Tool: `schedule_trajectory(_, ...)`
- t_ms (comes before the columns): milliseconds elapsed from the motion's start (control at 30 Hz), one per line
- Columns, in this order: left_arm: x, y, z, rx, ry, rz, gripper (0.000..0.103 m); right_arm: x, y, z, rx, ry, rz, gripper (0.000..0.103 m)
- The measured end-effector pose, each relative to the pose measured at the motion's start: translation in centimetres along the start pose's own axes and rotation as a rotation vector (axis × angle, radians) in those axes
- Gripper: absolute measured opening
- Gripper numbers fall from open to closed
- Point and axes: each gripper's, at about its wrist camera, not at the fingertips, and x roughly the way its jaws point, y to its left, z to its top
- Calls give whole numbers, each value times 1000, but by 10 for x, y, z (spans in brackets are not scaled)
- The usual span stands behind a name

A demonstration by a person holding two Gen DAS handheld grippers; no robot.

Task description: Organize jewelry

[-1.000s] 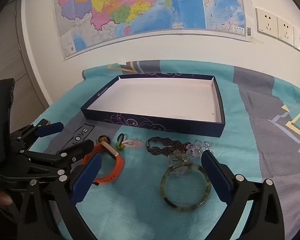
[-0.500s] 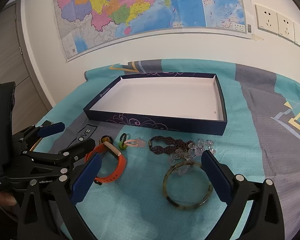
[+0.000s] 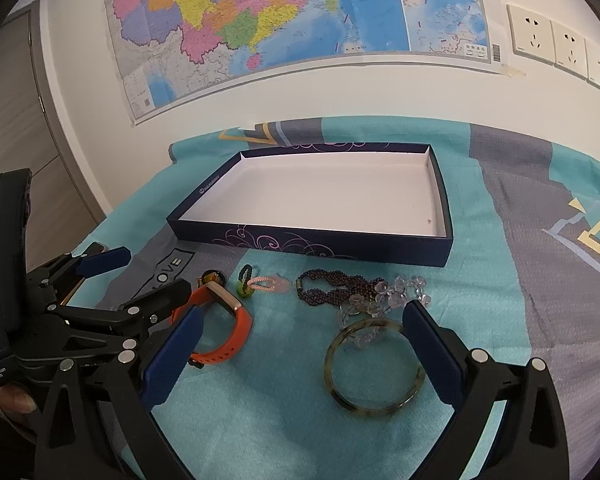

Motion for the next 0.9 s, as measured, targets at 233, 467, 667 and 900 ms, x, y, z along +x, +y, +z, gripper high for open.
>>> schedule_trajectory(233, 0, -1, -2, -1, -1, 0, 97, 0, 0, 0, 0, 4, 3, 97)
schedule_trajectory(467, 1, -3, -4, 1, 2, 1, 97, 1, 1, -1, 0, 10, 7, 97)
schedule_trajectory(667, 1, -3, -5, 1, 4, 1, 97, 1, 1, -2, 1, 14, 9, 97)
schedule_trajectory(900, 1, -4, -6, 3, 5, 1, 97, 1, 0, -3, 2, 15, 10, 97)
